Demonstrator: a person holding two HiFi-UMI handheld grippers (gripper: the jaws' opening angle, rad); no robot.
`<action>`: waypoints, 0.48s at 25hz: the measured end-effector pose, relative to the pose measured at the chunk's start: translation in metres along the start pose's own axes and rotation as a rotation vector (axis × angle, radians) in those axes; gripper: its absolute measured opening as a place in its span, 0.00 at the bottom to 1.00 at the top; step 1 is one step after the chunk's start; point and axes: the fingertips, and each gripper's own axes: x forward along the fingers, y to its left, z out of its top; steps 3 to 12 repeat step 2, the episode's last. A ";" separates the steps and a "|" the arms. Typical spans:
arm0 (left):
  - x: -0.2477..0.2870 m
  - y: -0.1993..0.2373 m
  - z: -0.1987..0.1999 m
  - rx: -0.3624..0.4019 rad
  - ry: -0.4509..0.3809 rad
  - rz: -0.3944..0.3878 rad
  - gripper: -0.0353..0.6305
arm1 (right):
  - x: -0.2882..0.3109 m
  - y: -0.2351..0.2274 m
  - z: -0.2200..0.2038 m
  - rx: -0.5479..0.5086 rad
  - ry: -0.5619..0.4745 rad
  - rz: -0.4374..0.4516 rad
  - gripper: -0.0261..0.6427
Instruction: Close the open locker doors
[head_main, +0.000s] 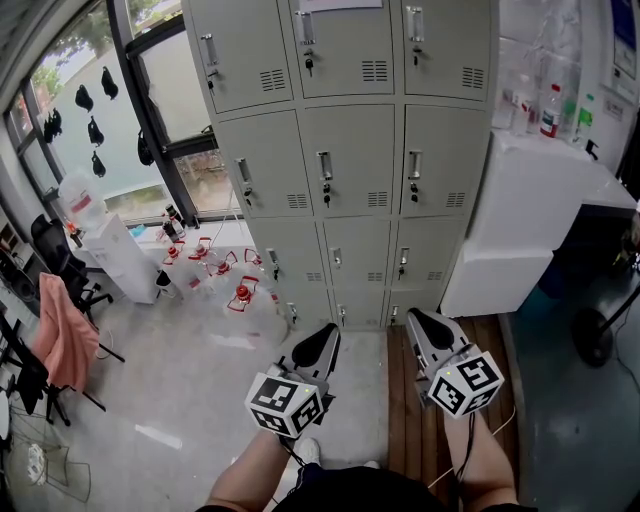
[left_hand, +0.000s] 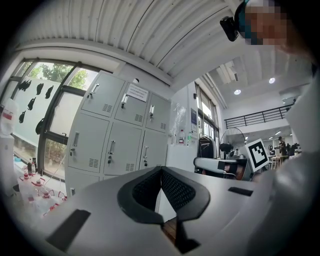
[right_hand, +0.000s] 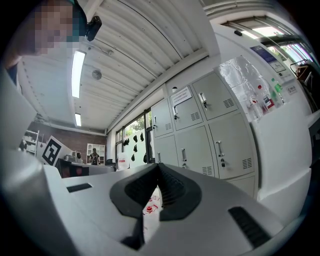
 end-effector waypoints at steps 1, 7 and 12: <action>0.001 -0.001 0.000 0.000 0.000 0.000 0.08 | 0.000 -0.001 0.000 0.000 0.000 0.000 0.04; 0.002 -0.001 0.000 0.000 0.000 0.000 0.08 | 0.000 -0.002 0.000 0.000 0.000 0.000 0.04; 0.002 -0.001 0.000 0.000 0.000 0.000 0.08 | 0.000 -0.002 0.000 0.000 0.000 0.000 0.04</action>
